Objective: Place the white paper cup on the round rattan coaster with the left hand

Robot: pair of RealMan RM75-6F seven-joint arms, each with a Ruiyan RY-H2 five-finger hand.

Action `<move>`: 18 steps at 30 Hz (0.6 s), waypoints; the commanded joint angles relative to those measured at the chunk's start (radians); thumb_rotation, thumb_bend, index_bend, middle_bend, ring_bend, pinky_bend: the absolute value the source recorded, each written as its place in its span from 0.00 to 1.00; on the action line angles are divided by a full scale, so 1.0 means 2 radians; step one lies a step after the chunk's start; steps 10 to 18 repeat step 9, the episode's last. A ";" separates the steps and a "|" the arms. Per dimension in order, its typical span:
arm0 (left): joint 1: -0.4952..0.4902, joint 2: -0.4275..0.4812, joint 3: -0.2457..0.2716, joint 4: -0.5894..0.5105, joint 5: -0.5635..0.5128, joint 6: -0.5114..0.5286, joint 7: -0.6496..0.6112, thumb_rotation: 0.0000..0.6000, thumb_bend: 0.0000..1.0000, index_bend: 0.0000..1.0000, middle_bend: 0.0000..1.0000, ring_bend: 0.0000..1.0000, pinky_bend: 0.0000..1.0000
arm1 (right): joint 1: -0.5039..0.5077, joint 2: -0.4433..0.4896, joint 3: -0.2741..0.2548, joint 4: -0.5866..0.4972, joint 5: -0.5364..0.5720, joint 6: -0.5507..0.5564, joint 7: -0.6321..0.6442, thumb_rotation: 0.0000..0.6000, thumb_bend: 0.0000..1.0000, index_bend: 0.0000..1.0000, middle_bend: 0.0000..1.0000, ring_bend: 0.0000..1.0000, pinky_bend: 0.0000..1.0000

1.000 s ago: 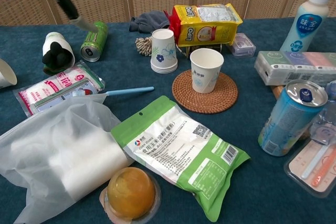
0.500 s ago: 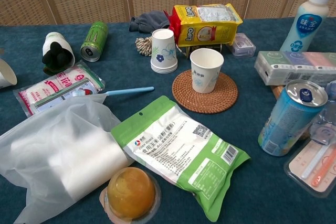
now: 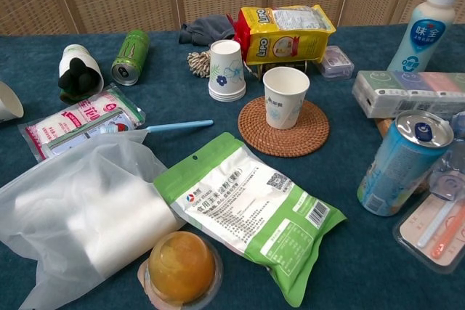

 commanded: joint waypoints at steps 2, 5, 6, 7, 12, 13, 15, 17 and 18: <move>0.023 0.014 -0.009 -0.022 0.011 0.027 0.020 1.00 0.26 0.00 0.00 0.00 0.01 | 0.003 -0.004 -0.003 0.003 0.003 -0.007 -0.004 1.00 0.00 0.00 0.00 0.00 0.00; 0.034 0.022 -0.015 -0.038 0.012 0.034 0.031 1.00 0.26 0.00 0.00 0.00 0.00 | 0.006 -0.006 -0.007 0.008 -0.005 -0.010 0.004 1.00 0.00 0.00 0.00 0.00 0.00; 0.038 0.024 -0.018 -0.041 0.012 0.035 0.033 1.00 0.25 0.00 0.00 0.00 0.00 | 0.007 -0.007 -0.008 0.009 -0.005 -0.011 0.004 1.00 0.00 0.00 0.00 0.00 0.00; 0.040 0.024 -0.020 -0.041 0.012 0.034 0.034 1.00 0.25 0.00 0.00 0.00 0.00 | 0.007 -0.009 -0.008 0.009 -0.006 -0.011 0.003 1.00 0.00 0.00 0.00 0.00 0.00; 0.045 0.025 -0.024 -0.041 0.012 0.031 0.030 1.00 0.26 0.00 0.00 0.00 0.00 | 0.009 -0.011 -0.008 0.009 -0.005 -0.012 0.002 1.00 0.00 0.00 0.00 0.00 0.00; 0.045 0.025 -0.024 -0.041 0.012 0.031 0.030 1.00 0.26 0.00 0.00 0.00 0.00 | 0.009 -0.011 -0.008 0.009 -0.005 -0.012 0.002 1.00 0.00 0.00 0.00 0.00 0.00; 0.045 0.025 -0.024 -0.041 0.012 0.031 0.030 1.00 0.26 0.00 0.00 0.00 0.00 | 0.009 -0.011 -0.008 0.009 -0.005 -0.012 0.002 1.00 0.00 0.00 0.00 0.00 0.00; 0.045 0.025 -0.024 -0.041 0.012 0.031 0.030 1.00 0.26 0.00 0.00 0.00 0.00 | 0.009 -0.011 -0.008 0.009 -0.005 -0.012 0.002 1.00 0.00 0.00 0.00 0.00 0.00; 0.045 0.025 -0.024 -0.041 0.012 0.031 0.030 1.00 0.26 0.00 0.00 0.00 0.00 | 0.009 -0.011 -0.008 0.009 -0.005 -0.012 0.002 1.00 0.00 0.00 0.00 0.00 0.00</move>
